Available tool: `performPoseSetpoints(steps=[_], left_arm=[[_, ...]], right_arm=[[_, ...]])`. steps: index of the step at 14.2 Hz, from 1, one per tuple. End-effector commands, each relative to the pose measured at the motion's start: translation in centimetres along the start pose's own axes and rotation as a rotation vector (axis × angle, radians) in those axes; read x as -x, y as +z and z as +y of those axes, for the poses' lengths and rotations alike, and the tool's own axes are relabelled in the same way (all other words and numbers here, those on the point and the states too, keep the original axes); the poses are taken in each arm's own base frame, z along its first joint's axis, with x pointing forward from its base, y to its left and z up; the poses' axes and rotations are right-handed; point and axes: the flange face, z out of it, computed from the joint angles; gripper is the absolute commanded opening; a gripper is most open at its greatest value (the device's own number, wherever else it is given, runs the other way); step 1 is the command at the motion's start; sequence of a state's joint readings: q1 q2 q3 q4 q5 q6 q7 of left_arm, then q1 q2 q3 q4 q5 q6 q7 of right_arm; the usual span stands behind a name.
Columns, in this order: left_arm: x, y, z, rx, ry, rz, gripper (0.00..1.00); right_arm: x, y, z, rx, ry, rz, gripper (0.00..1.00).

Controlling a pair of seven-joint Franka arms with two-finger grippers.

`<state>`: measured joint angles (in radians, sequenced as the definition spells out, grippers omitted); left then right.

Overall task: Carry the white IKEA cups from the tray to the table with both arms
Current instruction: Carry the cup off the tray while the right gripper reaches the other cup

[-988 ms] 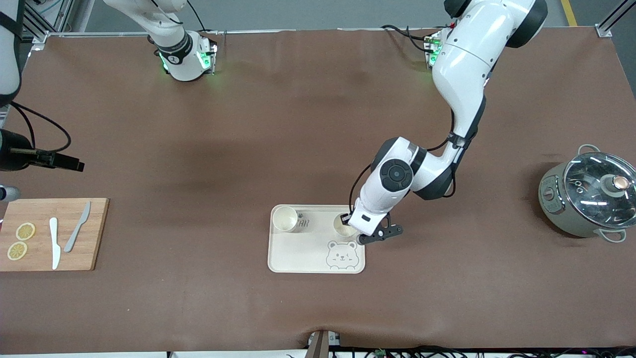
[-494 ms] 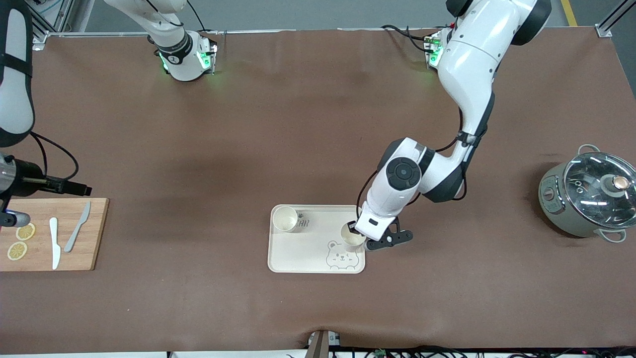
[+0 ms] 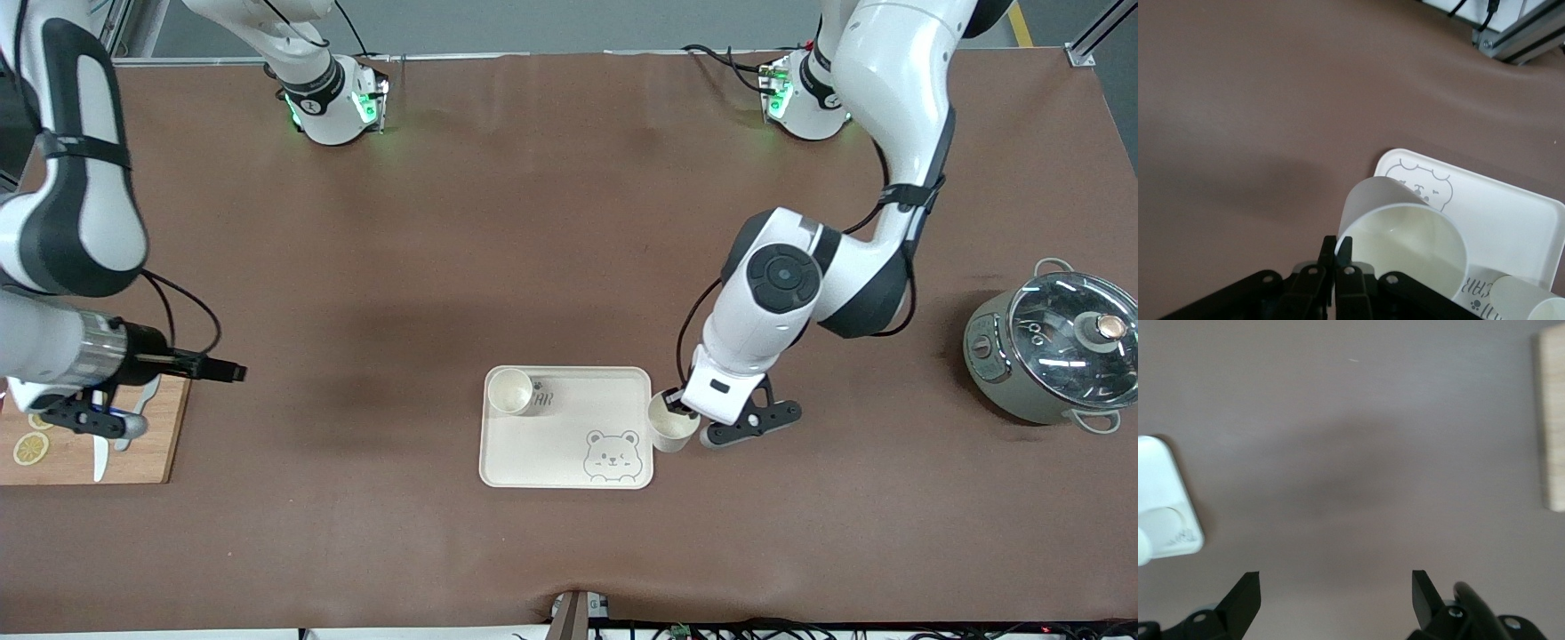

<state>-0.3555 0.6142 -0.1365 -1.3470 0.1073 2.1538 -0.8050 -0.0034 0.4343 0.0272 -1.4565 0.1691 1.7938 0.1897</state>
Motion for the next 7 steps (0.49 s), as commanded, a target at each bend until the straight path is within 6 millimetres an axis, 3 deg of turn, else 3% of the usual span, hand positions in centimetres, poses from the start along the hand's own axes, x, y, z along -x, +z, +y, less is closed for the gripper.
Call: performPoseSetpoints(steps=[1, 3, 5, 7], left_arm=[[-1.6, -2.1, -2.8, -0.042, 0.033, 0.007, 0.0], [-2.8, -3.4, -5.1, -0.068, 0.043, -0.011, 0.0], [-3.0, -4.6, -6.9, -0.108, 0.065, -0.052, 0.0], [-3.1, -5.6, -9.3, -0.146, 0.049, -0.092, 0.0]], right_arm=[[0.5, 2.8, -7.9, -0.007, -0.028, 0.045, 1.0], [0.8, 4.5, -10.7, -0.013, -0.014, 0.06, 1.0], [2.1, 6.4, -15.0, -0.014, -0.006, 0.072, 1.0], [2.9, 8.9, -17.2, 0.007, 0.011, 0.053, 1.0]])
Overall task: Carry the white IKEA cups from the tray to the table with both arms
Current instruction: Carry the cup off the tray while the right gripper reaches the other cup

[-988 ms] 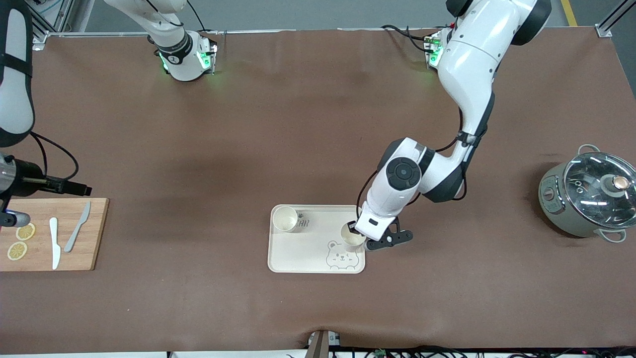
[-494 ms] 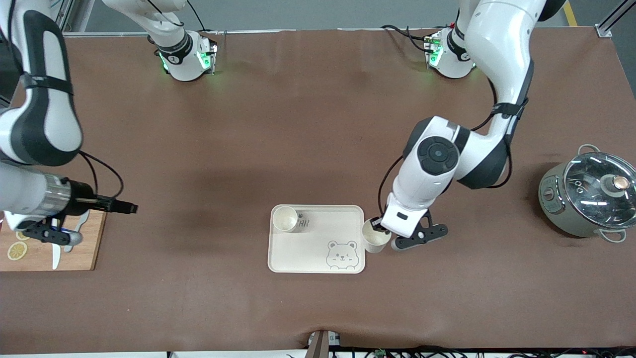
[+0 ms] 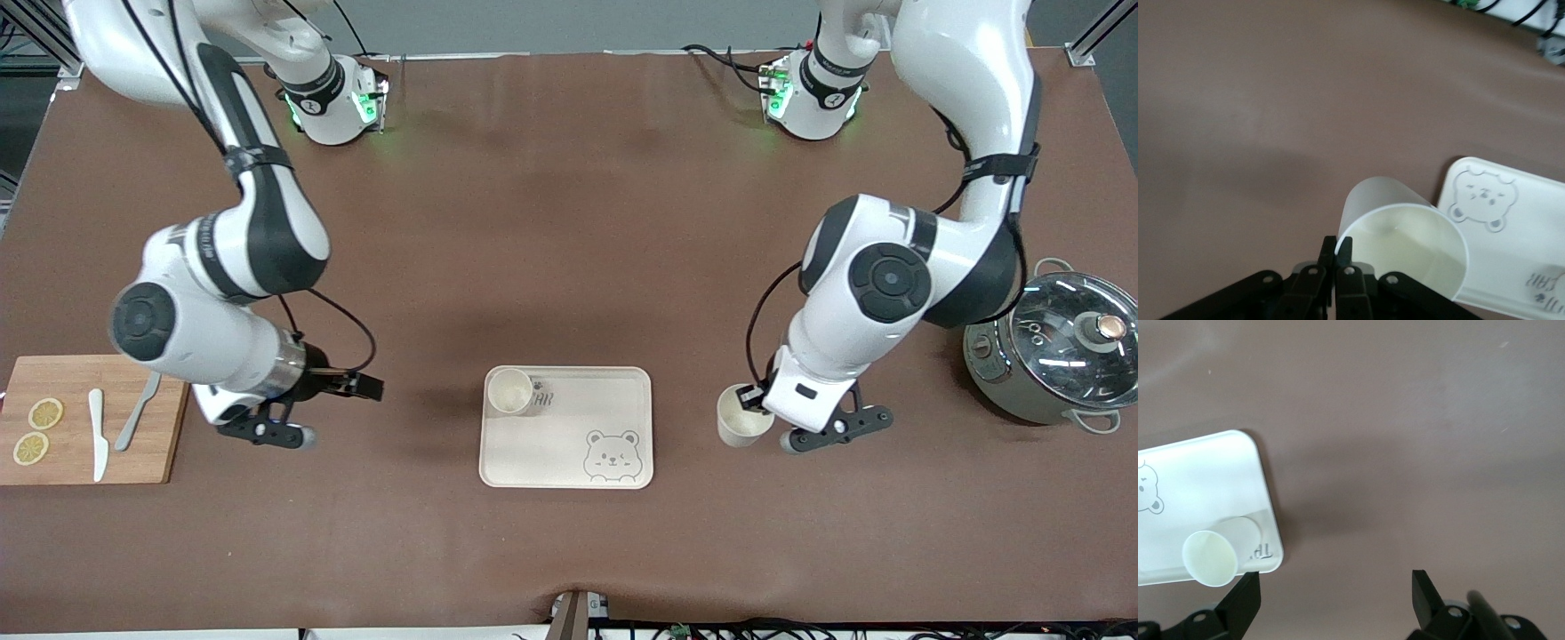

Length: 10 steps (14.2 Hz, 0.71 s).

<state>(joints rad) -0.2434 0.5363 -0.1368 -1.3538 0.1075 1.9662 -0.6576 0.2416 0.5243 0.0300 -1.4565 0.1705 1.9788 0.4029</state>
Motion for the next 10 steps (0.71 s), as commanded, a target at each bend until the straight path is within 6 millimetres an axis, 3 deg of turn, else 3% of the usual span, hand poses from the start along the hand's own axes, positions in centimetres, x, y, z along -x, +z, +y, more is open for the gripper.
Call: performPoseSetpoints(steps=[1, 3, 6, 10], left_arm=[[1.4, -1.7, -3.1, -0.056, 0.005, -0.037, 0.0], [1.9, -0.9, -6.0, -0.08, -0.003, -0.073, 0.0], [2.8, 1.0, -9.4, -0.112, -0.004, -0.119, 0.0], [3.7, 4.4, -11.2, -0.142, -0.018, -0.175, 0.0]], right_arm=[[0.5, 1.6, -2.6, 0.002, 0.019, 0.004, 1.0], [1.2, 3.1, -5.1, -0.013, 0.053, 0.035, 1.0], [2.0, 7.5, -8.2, -0.013, 0.085, 0.07, 1.0], [3.4, 10.7, -11.0, -0.033, 0.156, 0.094, 1.0]])
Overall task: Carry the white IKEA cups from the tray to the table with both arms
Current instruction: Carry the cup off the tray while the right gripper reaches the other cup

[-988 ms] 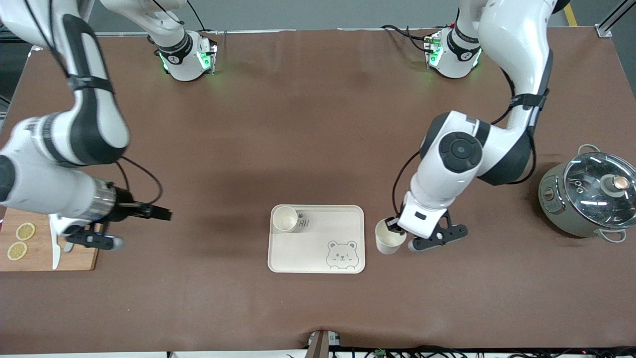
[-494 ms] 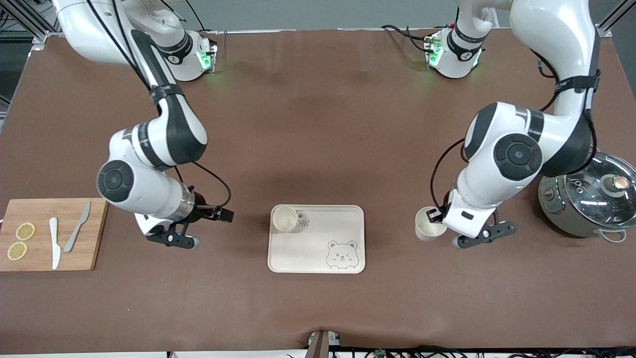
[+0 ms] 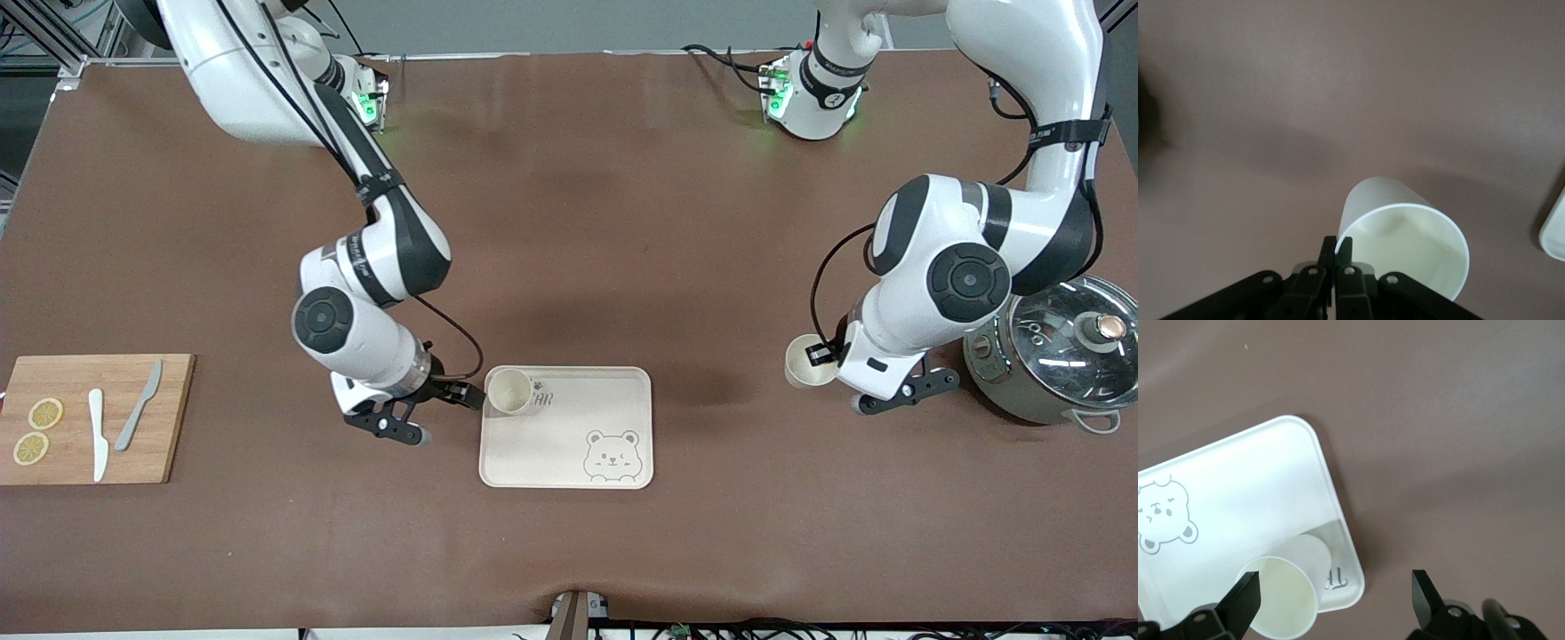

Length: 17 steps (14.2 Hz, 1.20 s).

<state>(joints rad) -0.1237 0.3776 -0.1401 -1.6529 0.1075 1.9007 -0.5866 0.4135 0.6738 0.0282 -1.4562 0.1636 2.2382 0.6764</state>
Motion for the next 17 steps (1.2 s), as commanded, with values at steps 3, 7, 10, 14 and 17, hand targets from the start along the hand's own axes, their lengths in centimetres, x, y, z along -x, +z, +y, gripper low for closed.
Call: performPoseSetpoints(steps=[3, 7, 10, 14, 17], left_arm=[[1.4, 5.5, -2.9, 0.013, -0.014, 0.015, 0.0], [1.8, 10.2, -5.1, 0.039, -0.03, 0.032, 0.0], [1.2, 11.9, -6.8, 0.038, -0.05, 0.014, 0.0], [0.2, 14.0, -8.6, 0.039, -0.081, -0.013, 0.0], [-0.2, 15.0, -8.6, 0.063, -0.098, -0.014, 0.0]], right_arm=[[1.5, 2.6, -1.8, 0.032, 0.07, 0.014, 1.0], [2.9, 4.6, -2.7, 0.059, 0.119, 0.028, 0.67], [3.5, 5.8, -3.1, 0.055, 0.169, 0.027, 0.43], [1.7, 5.2, -1.7, 0.04, 0.228, 0.014, 0.27], [0.5, 3.1, -0.7, -0.004, 0.326, -0.056, 0.05]])
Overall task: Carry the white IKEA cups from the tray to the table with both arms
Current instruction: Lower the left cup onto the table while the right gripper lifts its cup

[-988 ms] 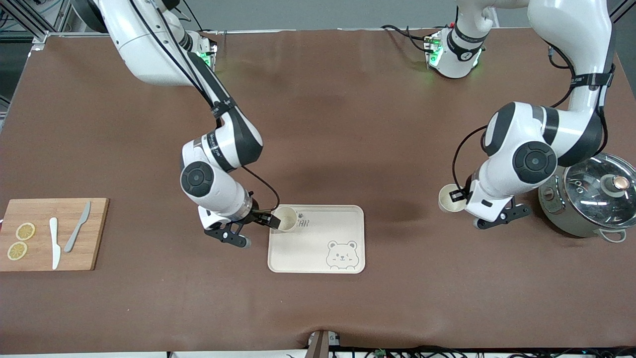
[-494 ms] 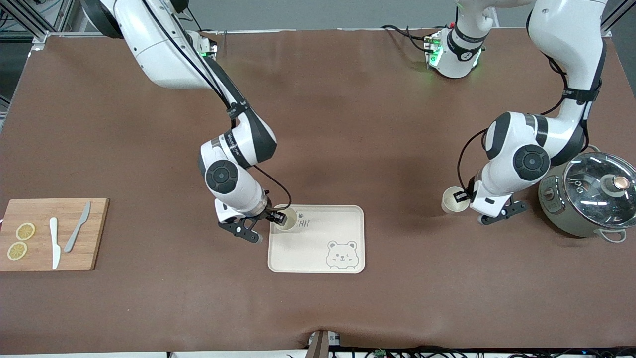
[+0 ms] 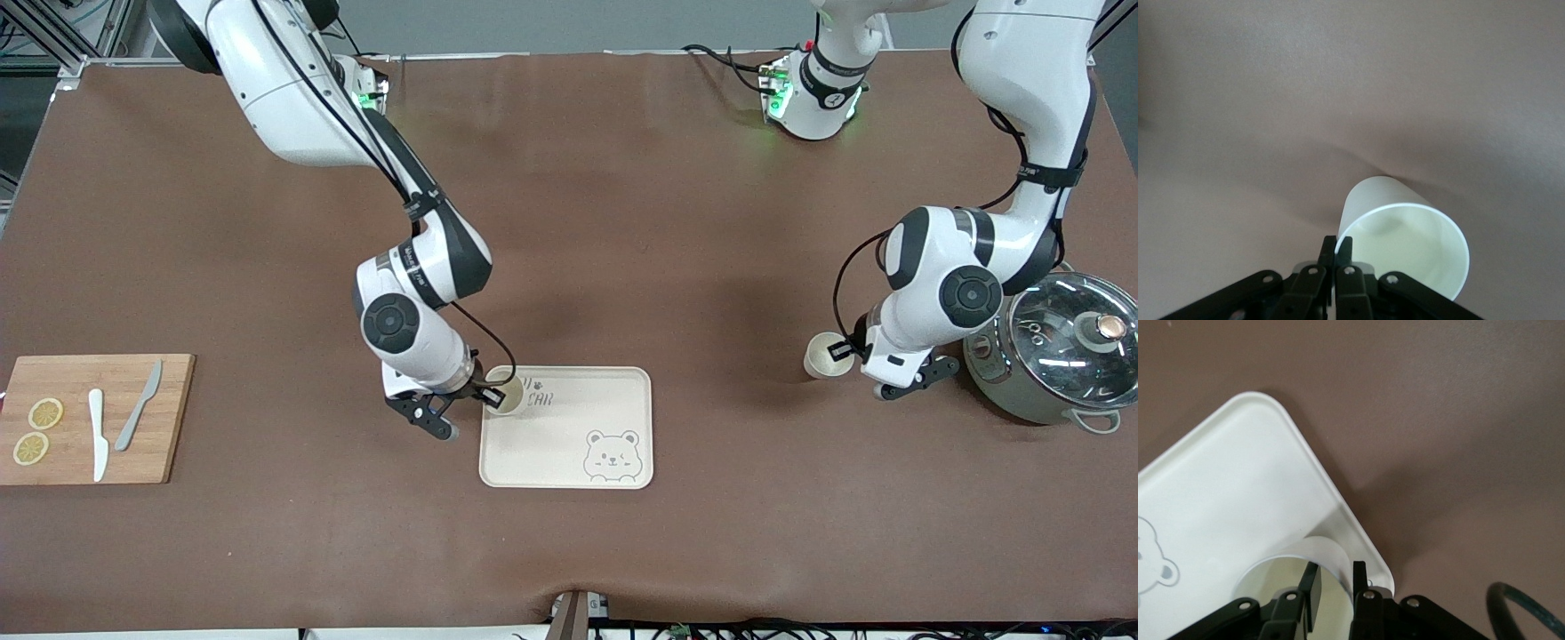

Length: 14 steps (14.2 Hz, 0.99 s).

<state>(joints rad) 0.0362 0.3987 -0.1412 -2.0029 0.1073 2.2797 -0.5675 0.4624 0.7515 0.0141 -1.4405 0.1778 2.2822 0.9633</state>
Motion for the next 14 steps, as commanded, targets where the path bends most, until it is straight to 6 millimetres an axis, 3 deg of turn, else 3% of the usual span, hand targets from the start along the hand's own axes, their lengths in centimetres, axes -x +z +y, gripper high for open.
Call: performPoseSetpoints(steps=[1, 2, 3, 4, 5, 6, 8, 9, 10, 14], left_arm=[[-0.2, 0.8, 0.1, 0.027, 0.003, -0.005, 0.0], [-0.4, 0.8, 0.2, 0.032, 0.0, -0.003, 0.0], [-0.5, 0.9, 0.3, 0.035, -0.001, -0.003, 0.13], [-0.6, 0.8, 0.3, 0.042, -0.009, -0.004, 0.39], [-0.8, 0.4, 0.4, 0.056, -0.02, -0.002, 0.77], [-0.8, 0.1, 0.4, 0.059, -0.022, 0.001, 1.0], [-0.8, -1.4, 0.4, 0.066, -0.021, 0.022, 1.0], [-1.0, -2.7, 0.6, 0.074, -0.022, 0.042, 1.0], [-1.6, -4.1, 0.7, 0.084, -0.028, 0.061, 1.0], [-2.9, -9.3, 1.0, 0.084, -0.029, 0.075, 1.0]], right_arm=[[-1.5, -2.5, 0.6, 0.011, 0.063, -0.068, 0.0], [-1.9, -3.8, 0.4, 0.033, 0.064, -0.09, 0.0], [-2.4, -5.2, 0.6, 0.07, 0.066, -0.124, 0.0], [-2.5, -6.4, 0.8, 0.11, 0.062, -0.156, 0.0], [-2.5, -7.4, 0.6, 0.12, 0.06, -0.169, 0.0], [-2.4, -7.8, 0.4, 0.118, 0.06, -0.168, 0.0], [-3.4, -8.8, 1.1, 0.116, 0.06, -0.167, 0.0], [-4.3, -11.6, 1.8, 0.103, 0.044, -0.162, 0.0], [-4.9, -12.9, 2.8, 0.113, 0.003, -0.172, 0.0], [-7.3, -16.8, 8.6, 0.202, -0.16, -0.194, 0.0]])
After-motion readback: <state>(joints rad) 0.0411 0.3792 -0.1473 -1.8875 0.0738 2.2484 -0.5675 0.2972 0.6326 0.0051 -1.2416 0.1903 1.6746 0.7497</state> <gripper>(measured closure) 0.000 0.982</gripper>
